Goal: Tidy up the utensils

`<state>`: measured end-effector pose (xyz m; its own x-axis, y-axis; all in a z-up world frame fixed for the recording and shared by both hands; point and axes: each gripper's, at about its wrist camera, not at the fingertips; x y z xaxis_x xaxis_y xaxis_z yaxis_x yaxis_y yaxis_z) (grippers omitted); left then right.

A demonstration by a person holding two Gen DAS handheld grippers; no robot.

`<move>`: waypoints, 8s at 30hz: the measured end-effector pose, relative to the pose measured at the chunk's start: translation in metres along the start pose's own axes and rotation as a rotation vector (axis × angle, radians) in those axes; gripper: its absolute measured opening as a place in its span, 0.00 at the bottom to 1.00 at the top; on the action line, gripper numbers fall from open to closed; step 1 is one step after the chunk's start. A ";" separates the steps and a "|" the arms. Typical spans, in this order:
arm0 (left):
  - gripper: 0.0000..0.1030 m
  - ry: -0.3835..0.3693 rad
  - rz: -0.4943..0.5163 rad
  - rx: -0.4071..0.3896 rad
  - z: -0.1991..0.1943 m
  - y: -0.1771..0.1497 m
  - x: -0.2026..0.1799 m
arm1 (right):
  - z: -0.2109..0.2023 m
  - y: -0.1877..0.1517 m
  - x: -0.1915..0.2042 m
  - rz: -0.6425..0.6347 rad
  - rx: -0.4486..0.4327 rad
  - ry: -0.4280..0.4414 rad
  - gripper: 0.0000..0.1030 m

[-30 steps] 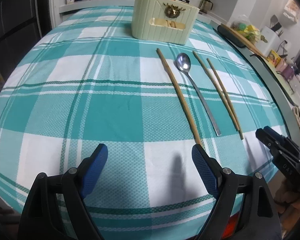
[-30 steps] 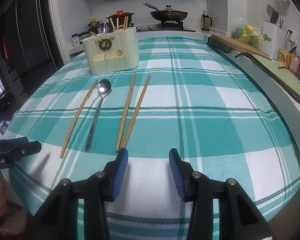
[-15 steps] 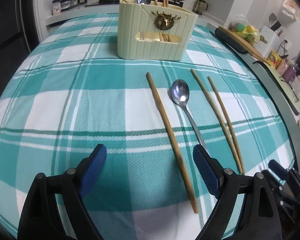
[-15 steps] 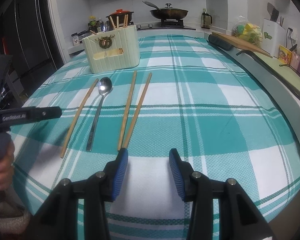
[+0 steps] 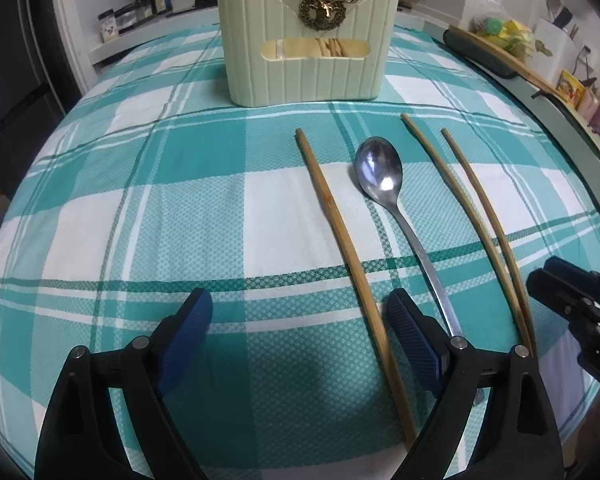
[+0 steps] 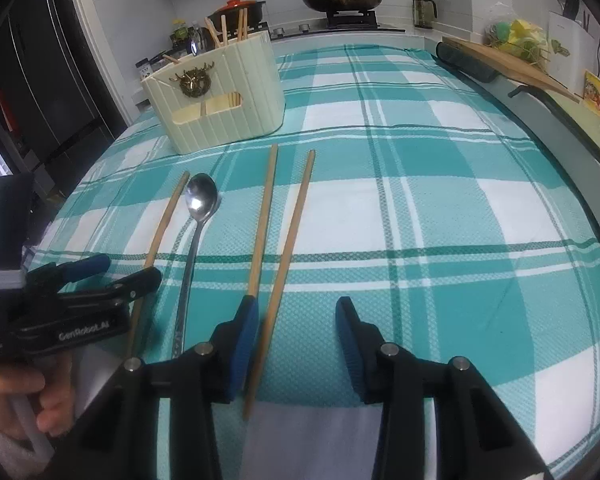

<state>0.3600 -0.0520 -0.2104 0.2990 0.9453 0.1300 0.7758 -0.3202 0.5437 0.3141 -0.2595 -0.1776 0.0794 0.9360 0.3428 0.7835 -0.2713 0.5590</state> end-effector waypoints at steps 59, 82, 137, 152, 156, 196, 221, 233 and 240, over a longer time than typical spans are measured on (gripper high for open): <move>0.90 0.075 -0.074 0.004 -0.030 -0.069 0.059 | -0.024 -0.033 -0.045 0.053 -0.092 -0.229 0.45; 0.83 -0.157 -0.012 0.096 -0.010 0.004 0.102 | 0.004 0.055 -0.051 0.016 0.211 -0.115 0.45; 0.05 -0.091 -0.012 -0.494 -0.239 0.107 0.114 | -0.187 0.138 0.071 -0.184 -0.477 0.154 0.06; 0.05 0.019 -0.041 -0.661 -0.223 0.231 0.148 | -0.162 0.255 0.153 -0.283 -0.585 0.234 0.06; 0.05 0.041 -0.047 -0.630 -0.182 0.253 0.149 | -0.133 0.275 0.170 -0.296 -0.605 0.267 0.06; 0.73 -0.091 -0.055 0.029 -0.065 -0.053 0.037 | -0.073 0.018 0.014 -0.227 -0.156 0.005 0.37; 0.14 0.095 0.138 -0.009 0.002 0.030 -0.053 | -0.048 -0.022 -0.028 -0.030 -0.036 0.071 0.26; 0.05 0.129 0.061 0.017 -0.008 -0.001 -0.001 | -0.004 -0.012 0.027 -0.181 0.028 0.024 0.26; 0.05 0.125 -0.005 0.030 -0.020 -0.032 0.042 | 0.011 -0.025 0.036 -0.216 0.015 -0.052 0.09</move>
<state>0.3368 -0.0010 -0.2053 0.2251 0.9467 0.2304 0.7941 -0.3153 0.5197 0.3042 -0.2171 -0.1872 -0.0603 0.9824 0.1768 0.7948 -0.0599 0.6039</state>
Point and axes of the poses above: each gripper's, at about its wrist camera, not at the fingertips, and z roughly the way its jaws point, x to its left, y to its top, and after that the axes turned 15 degrees about z, right-handed
